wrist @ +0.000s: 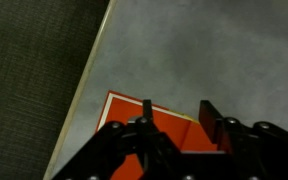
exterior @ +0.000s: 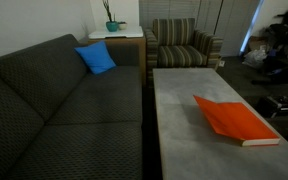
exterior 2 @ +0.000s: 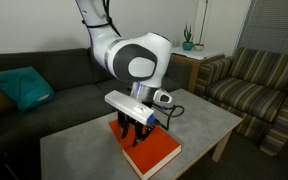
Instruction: Open the first cover of the book
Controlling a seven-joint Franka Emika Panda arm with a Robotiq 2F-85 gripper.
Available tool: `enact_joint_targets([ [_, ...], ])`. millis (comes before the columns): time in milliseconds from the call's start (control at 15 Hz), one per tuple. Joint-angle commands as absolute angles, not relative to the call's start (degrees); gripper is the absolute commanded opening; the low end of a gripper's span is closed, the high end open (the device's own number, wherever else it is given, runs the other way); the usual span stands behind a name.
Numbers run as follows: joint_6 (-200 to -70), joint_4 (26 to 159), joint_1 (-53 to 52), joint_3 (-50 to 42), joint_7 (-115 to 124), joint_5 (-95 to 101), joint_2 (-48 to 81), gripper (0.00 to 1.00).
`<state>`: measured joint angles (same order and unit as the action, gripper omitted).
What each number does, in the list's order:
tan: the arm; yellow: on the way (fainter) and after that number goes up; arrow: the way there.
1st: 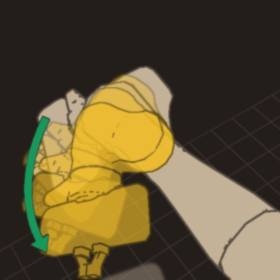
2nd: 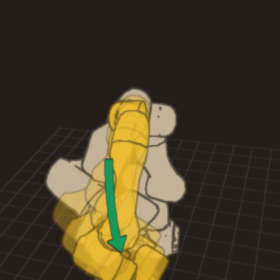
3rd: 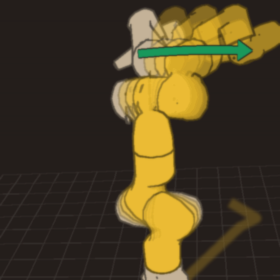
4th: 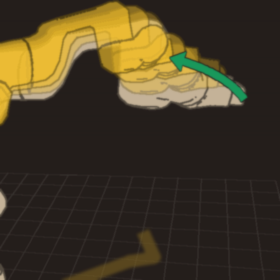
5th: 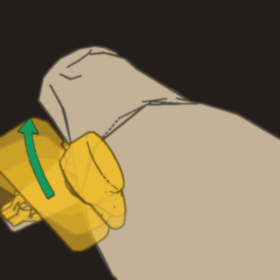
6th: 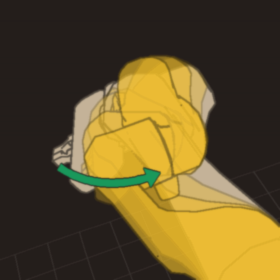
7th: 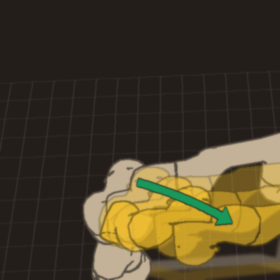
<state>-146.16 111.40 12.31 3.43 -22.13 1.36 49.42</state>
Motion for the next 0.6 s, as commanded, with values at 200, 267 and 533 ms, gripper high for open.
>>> enact_joint_targets([
  [200,-145.5,113.7,13.8,4.1,-26.9,2.6,46.7,0.99],
  [267,-145.6,113.8,13.9,4.2,-27.5,2.7,46.6,1.00],
  [533,-145.4,114.0,14.2,4.3,-29.6,2.9,46.5,1.00],
])
